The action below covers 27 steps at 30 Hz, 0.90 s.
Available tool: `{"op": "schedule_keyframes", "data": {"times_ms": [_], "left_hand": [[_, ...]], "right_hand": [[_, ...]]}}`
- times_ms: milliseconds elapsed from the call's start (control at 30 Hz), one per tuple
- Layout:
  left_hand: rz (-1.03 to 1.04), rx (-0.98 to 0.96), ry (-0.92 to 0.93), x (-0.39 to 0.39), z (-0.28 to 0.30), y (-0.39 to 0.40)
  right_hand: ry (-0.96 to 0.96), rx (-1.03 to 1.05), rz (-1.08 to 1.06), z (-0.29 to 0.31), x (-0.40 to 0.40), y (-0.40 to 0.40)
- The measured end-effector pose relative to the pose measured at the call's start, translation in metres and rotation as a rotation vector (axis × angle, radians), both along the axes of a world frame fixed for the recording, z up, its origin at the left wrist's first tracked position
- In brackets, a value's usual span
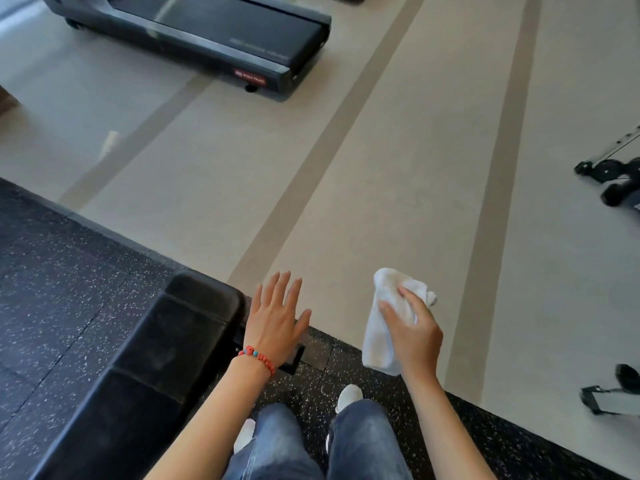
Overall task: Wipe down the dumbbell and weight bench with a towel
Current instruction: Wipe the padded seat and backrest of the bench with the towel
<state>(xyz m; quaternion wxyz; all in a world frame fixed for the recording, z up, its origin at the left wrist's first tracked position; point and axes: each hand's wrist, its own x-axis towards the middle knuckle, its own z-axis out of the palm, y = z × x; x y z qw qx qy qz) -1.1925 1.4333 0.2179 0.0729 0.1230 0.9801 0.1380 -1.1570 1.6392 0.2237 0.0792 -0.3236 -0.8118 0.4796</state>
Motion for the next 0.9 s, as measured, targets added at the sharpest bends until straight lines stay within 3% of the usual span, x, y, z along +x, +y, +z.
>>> {"op": "schedule_keyframes", "data": {"times_ms": [200,467,900], "left_hand": [[0.025,0.039,0.002,-0.033,0.01,0.065],[0.045,0.067,0.036,-0.113,0.013,0.089],[0.097,0.044,0.081,-0.334,0.0,0.07]], "right_hand": [[0.024,0.006,0.03,0.011,-0.04,0.065],[0.042,0.013,0.101,0.016,-0.126,0.087],[0.034,-0.012,0.254,0.015,-0.373,0.059]]}}
